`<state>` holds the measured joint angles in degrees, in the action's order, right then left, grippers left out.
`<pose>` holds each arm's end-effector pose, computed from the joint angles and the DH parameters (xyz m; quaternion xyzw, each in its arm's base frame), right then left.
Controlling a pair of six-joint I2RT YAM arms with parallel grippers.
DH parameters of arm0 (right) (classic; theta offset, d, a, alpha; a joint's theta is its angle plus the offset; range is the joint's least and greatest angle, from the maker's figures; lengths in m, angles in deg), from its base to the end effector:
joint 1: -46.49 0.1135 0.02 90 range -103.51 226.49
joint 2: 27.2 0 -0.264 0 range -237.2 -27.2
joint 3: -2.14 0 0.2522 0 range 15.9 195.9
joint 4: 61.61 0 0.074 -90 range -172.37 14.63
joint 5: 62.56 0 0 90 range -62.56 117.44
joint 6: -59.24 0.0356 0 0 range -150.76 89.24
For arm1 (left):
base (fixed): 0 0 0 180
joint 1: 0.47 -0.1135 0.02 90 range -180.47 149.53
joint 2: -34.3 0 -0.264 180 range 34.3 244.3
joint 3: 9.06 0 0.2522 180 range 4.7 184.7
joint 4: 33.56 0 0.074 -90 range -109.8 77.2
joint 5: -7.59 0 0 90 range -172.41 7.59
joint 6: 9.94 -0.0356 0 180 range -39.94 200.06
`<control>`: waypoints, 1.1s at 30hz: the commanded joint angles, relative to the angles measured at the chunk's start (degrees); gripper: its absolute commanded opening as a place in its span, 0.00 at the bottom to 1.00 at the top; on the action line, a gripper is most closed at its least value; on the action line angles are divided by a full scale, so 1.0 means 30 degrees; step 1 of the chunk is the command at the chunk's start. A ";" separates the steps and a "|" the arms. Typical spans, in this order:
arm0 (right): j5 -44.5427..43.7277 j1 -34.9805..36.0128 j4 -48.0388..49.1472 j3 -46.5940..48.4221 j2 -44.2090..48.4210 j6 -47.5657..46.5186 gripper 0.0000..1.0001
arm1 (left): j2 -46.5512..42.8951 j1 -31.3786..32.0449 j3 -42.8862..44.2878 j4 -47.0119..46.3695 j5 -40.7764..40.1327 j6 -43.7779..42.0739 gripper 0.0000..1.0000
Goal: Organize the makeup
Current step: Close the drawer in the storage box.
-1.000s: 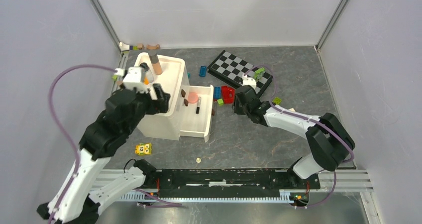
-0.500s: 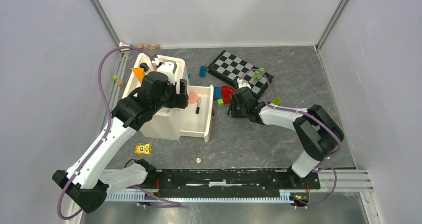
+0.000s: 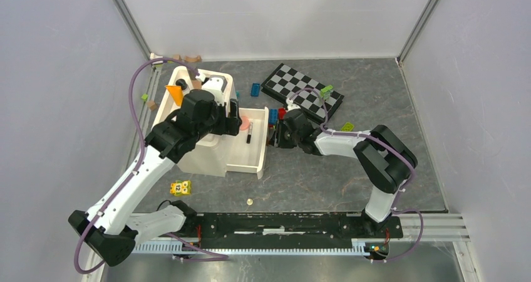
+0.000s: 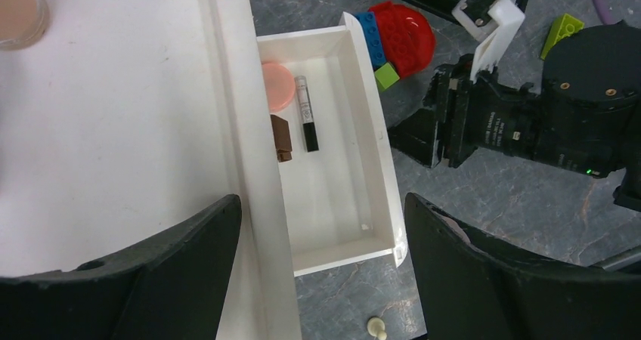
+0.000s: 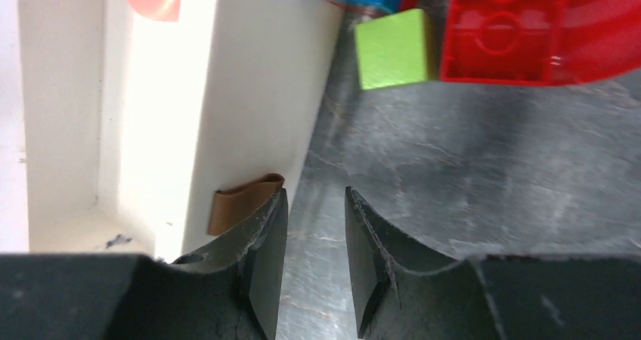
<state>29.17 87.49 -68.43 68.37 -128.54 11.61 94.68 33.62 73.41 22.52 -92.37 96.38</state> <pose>0.2708 0.2368 0.1541 0.0048 0.9132 0.2811 0.2950 0.1804 -0.1146 0.3769 0.0956 0.8753 -0.1299 0.4559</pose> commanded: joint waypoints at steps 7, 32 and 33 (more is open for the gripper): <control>0.0773 0.1434 0.1864 0.2699 -0.1324 0.1497 0.41 | 0.0134 -0.0067 -0.0693 -0.0876 0.1041 -0.1074 0.85; 0.3616 0.2152 0.5327 0.6898 -0.6032 0.4088 0.45 | 0.0382 -0.0076 -0.1230 -0.1147 0.1831 -0.0986 0.84; 0.3729 0.2206 0.5437 0.7002 -0.6175 0.4176 0.45 | 0.0410 -0.0082 -0.1244 -0.1138 0.1858 -0.0986 0.84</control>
<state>37.94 93.08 -57.00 85.59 -145.37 22.48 94.66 33.36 71.07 17.58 -90.92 94.24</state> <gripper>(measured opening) 0.443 0.848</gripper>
